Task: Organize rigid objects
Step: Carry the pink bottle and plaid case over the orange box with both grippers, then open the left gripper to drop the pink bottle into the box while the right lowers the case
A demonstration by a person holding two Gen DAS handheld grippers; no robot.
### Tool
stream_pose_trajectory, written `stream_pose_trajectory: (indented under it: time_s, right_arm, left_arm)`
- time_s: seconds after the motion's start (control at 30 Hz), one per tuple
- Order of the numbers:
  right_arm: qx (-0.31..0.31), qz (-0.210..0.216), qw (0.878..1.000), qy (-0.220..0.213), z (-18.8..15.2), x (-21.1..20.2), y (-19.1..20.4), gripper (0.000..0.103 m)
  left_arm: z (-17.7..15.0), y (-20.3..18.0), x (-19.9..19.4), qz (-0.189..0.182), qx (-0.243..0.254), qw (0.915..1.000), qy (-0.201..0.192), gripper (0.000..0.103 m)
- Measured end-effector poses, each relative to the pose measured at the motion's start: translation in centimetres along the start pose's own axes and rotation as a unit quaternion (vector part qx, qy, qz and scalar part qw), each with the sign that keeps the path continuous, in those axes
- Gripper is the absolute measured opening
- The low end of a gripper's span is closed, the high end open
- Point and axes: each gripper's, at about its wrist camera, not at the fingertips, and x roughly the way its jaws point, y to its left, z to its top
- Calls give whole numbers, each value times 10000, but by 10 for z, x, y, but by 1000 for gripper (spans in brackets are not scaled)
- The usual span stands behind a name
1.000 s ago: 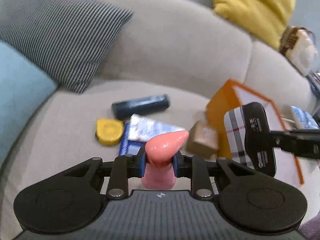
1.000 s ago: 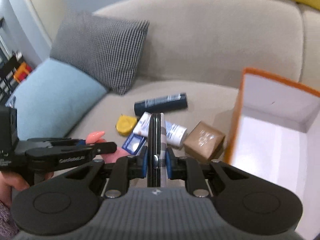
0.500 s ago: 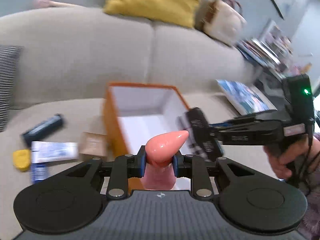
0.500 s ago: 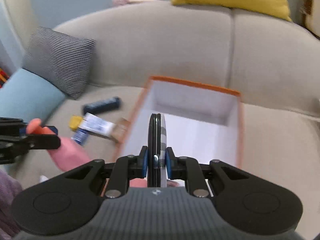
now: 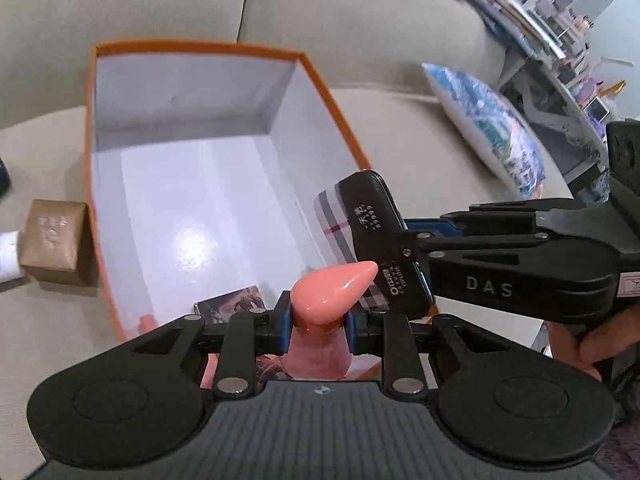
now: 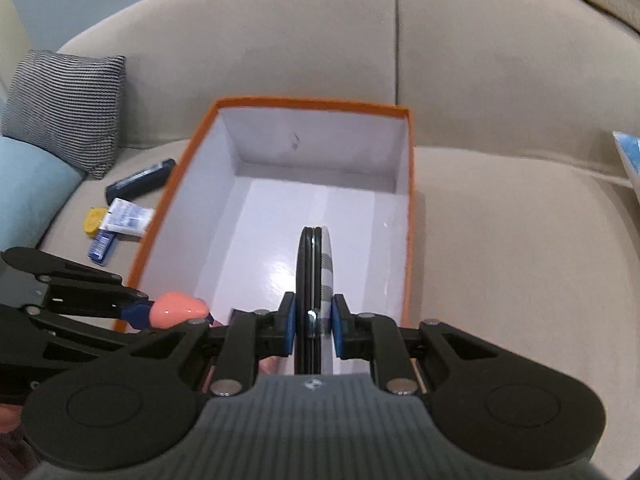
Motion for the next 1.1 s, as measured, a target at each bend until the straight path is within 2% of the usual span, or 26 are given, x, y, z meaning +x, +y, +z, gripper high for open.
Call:
stream_pose_trajectory:
  time_s: [0.17,0.4,0.77,0.93,0.97,1.1]
  right_arm:
    - [235,48,9995,186,-2,14,-13,18]
    - [211,75,9991,357,-1,27,-17,18]
    - [549,-66,9972,503,2,41,-31,18]
    - [557,-58,9968,563,2,45,-30,18]
    - [567,-46,9966,597,1,47,-30,18]
    - [603,-19,9957,698,2,51,-31,18]
  left_arm:
    - [6,11,23,-3,-175,9990,399,28]
    - [15,25,50,-3,-534,9945,904,28]
    - [26,36,88,-35,-909,9873,1301,28]
    - [24,40,96,-36,-1102,9854,1298,29]
    - [24,40,98,-14,-1129,9849,1310,30]
    - [19,39,101,39,-1185,9845,1295,46]
